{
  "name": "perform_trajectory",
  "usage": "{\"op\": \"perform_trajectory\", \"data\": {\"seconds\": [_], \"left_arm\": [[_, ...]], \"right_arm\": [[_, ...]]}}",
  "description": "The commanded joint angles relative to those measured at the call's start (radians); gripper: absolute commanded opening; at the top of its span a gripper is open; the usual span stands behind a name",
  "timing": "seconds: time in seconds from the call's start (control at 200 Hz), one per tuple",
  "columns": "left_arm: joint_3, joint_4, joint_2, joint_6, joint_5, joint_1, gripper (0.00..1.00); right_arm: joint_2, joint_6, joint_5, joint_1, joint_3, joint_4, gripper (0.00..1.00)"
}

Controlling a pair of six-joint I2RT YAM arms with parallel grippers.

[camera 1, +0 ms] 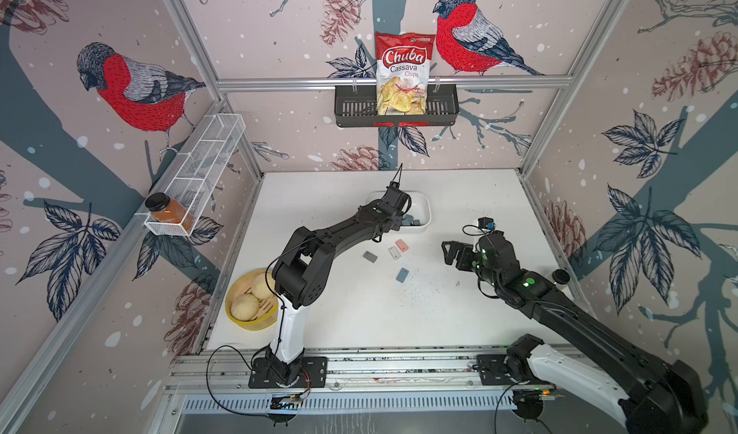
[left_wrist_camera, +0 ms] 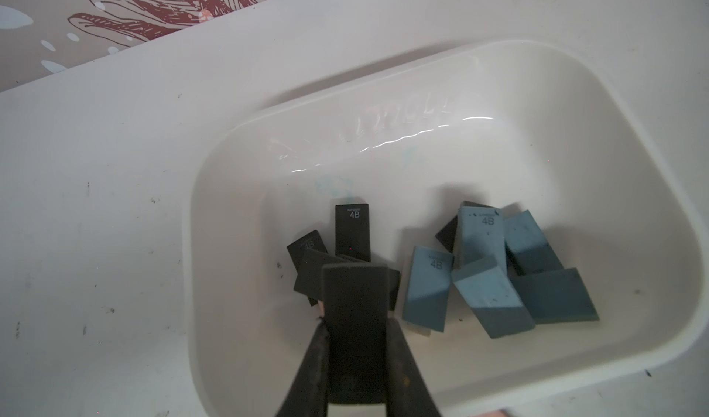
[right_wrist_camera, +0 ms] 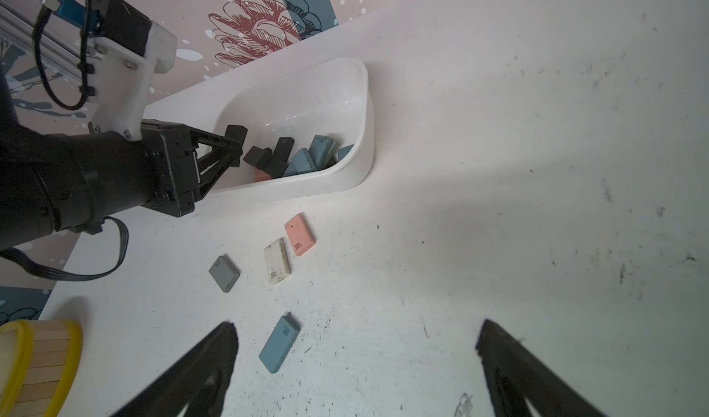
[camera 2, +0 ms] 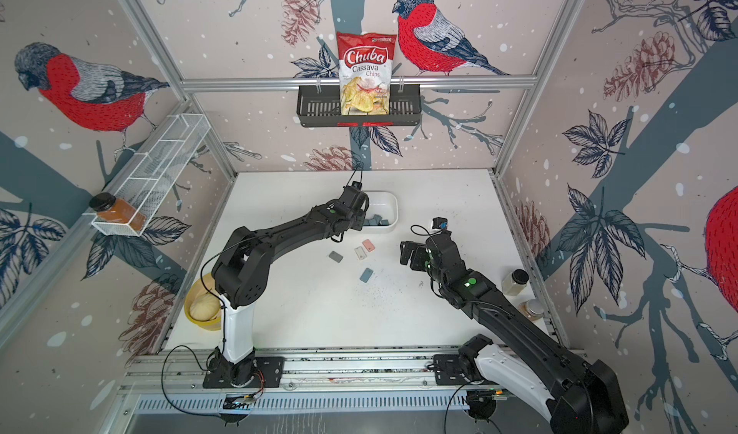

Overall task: Put the eraser in the storage box
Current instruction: Place the eraser in the storage box, then pick up the eraser from the center of the board.

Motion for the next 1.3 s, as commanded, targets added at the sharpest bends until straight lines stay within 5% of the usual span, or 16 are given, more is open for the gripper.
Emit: {"op": "perform_trajectory", "data": {"seconds": [0.0,0.59,0.796,1.041,1.291], "left_arm": [[0.029,-0.01,0.018,-0.004,-0.004,0.004,0.14],[0.038,-0.023,0.032,-0.027,0.005,0.004,0.43],[0.052,-0.032,0.021,-0.033,0.002,0.004,0.6],[0.042,-0.041,-0.051,-0.065,-0.001,0.013,0.96],[0.006,-0.084,-0.171,-0.108,0.042,0.057,0.97]], "right_arm": [[0.002,0.004,-0.009,0.002,-0.002,0.014,1.0],[0.006,0.009,-0.024,0.008,-0.013,0.026,1.0],[0.01,0.012,-0.026,0.013,-0.013,0.028,1.0],[0.025,0.02,-0.024,0.033,-0.026,0.046,1.0],[0.07,0.045,-0.013,0.099,-0.028,0.067,1.0]]}}
